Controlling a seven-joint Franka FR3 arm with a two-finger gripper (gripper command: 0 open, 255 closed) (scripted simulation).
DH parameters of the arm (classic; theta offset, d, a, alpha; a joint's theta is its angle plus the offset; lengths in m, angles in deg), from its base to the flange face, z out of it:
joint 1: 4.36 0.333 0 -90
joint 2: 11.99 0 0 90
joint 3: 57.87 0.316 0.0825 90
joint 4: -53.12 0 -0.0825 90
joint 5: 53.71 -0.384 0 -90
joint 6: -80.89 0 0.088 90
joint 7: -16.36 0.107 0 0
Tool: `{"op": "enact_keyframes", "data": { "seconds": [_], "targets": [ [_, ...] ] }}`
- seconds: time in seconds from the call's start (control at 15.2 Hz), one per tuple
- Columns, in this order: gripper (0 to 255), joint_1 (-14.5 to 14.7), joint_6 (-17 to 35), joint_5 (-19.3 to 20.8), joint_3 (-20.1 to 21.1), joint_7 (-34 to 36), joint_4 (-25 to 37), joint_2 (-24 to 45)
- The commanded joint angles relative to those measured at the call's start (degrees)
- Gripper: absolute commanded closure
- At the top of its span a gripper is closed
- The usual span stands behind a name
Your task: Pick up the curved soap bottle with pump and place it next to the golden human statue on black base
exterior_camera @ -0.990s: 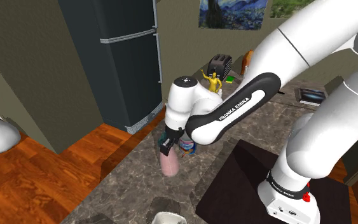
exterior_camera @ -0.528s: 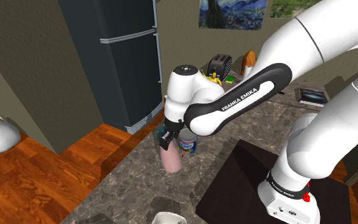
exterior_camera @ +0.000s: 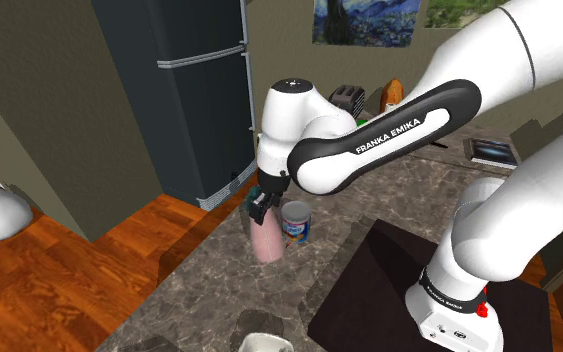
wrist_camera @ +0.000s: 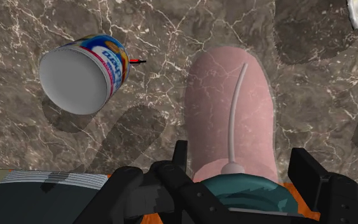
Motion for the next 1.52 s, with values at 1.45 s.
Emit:
{"op": "enact_keyframes", "data": {
  "seconds": [1.45],
  "targets": [
    [255, 0.21, -19.99, -0.28, -2.97, -1.77, 14.31, -5.81]
  ]
}}
